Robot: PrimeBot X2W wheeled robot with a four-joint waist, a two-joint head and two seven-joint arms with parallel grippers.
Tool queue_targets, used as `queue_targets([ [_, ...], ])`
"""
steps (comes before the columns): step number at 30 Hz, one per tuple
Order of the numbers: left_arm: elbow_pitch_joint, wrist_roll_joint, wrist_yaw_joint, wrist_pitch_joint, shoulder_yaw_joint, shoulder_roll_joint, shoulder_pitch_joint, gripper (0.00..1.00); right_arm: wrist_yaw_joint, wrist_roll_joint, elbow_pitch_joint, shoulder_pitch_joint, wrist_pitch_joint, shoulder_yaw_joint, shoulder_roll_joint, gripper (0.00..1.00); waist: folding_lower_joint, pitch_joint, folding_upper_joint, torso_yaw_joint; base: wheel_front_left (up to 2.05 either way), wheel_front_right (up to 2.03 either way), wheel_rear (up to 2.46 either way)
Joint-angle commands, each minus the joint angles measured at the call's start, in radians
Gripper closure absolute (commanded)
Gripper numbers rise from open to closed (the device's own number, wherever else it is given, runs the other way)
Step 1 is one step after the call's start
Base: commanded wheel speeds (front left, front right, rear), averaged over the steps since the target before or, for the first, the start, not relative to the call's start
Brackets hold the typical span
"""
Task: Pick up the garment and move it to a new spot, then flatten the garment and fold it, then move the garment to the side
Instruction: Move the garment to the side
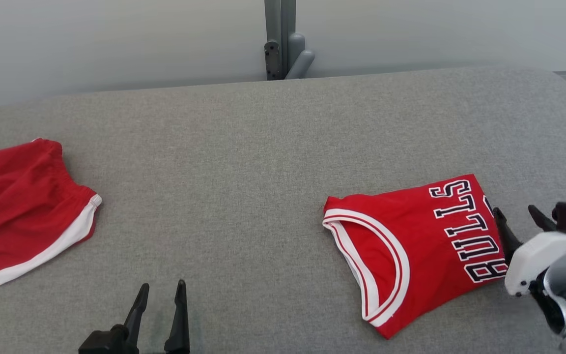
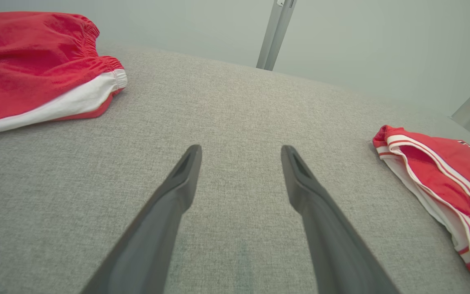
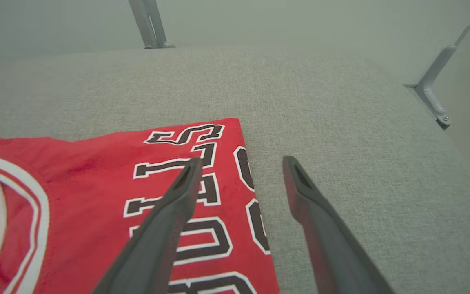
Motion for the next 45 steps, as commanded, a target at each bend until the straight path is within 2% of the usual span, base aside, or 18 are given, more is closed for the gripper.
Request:
queue_targets([
  [1,-0.005,-0.002,-0.004,0.0,-0.001,0.002,-0.027,0.0,-0.001,0.009,0.012,-0.044,0.073,0.012,-0.025,0.0,0.0,0.036,0.005,-0.002,0.0,0.0,0.0],
  [3,-0.004,0.001,-0.006,0.0,-0.006,0.002,-0.043,0.0,-0.002,0.017,0.034,-0.102,0.182,0.025,-0.058,0.0,0.0,0.061,0.005,0.001,0.0,0.0,0.0],
  [4,0.0,0.002,-0.01,0.0,-0.014,0.002,-0.062,0.0,-0.001,0.012,0.056,-0.149,0.272,0.051,-0.093,0.0,0.0,0.083,0.005,0.011,0.0,0.0,0.0],
  [6,0.003,0.002,-0.012,0.0,-0.015,0.003,-0.076,0.0,-0.001,0.048,0.08,-0.187,0.343,0.071,-0.098,0.0,0.0,0.103,0.005,0.02,0.0,0.0,0.0],
  [9,0.007,0.007,-0.013,0.0,-0.016,0.003,-0.091,0.0,-0.001,0.058,0.125,-0.221,0.401,0.099,-0.125,0.0,0.0,0.125,0.005,0.031,0.0,0.0,0.0],
  [14,0.008,0.01,-0.016,0.0,-0.014,0.003,-0.109,0.0,-0.001,0.135,0.208,-0.253,0.443,0.13,-0.113,0.0,0.0,0.15,0.005,0.048,0.0,0.0,0.0],
  [15,0.006,0.01,-0.016,0.0,-0.014,0.002,-0.114,0.0,-0.001,0.171,0.21,-0.256,0.444,0.143,-0.108,0.53,0.0,0.157,0.005,0.049,0.0,0.0,0.0],
  [16,0.001,0.01,-0.015,0.0,-0.012,0.002,-0.119,0.0,0.0,0.205,0.2,-0.263,0.438,0.153,-0.108,1.0,0.0,0.166,0.005,0.049,0.0,0.0,0.0],
  [21,-0.015,0.025,-0.018,0.0,-0.007,0.002,-0.142,0.0,-0.002,0.297,0.156,-0.337,0.386,0.179,-0.206,1.0,0.0,0.222,0.005,0.031,0.0,0.0,0.0],
  [25,-0.041,0.06,-0.022,0.0,-0.004,0.002,-0.18,0.0,-0.002,0.299,0.161,-0.434,0.379,0.169,-0.281,1.0,0.0,0.299,0.005,0.001,0.0,0.0,0.0],
  [26,-0.041,0.06,-0.022,0.0,-0.004,0.002,-0.18,0.0,-0.002,0.299,0.161,-0.434,0.379,0.169,-0.281,1.0,0.0,0.299,0.005,0.001,0.0,0.0,0.0],
  [34,-0.095,0.096,-0.032,0.0,0.01,0.003,-0.241,0.0,-0.001,0.224,0.296,-0.589,0.343,0.034,-0.423,1.0,0.0,0.403,0.005,-0.021,0.0,0.0,0.0],
  [41,-0.086,0.108,-0.039,0.0,0.015,0.003,-0.25,0.0,-0.001,0.13,0.478,-0.678,0.29,-0.104,-0.447,1.0,0.0,0.429,0.005,-0.014,0.0,0.0,0.0],
  [44,-0.085,0.096,-0.039,0.0,0.02,0.003,-0.244,0.0,-0.001,0.09,0.543,-0.696,0.262,-0.136,-0.431,1.0,0.0,0.43,0.005,-0.008,0.0,0.0,0.0],
  [45,-0.084,0.093,-0.039,0.0,0.022,0.003,-0.239,0.0,-0.001,0.075,0.555,-0.705,0.24,-0.145,-0.43,0.87,0.0,0.429,0.005,-0.008,0.0,0.0,0.0],
])
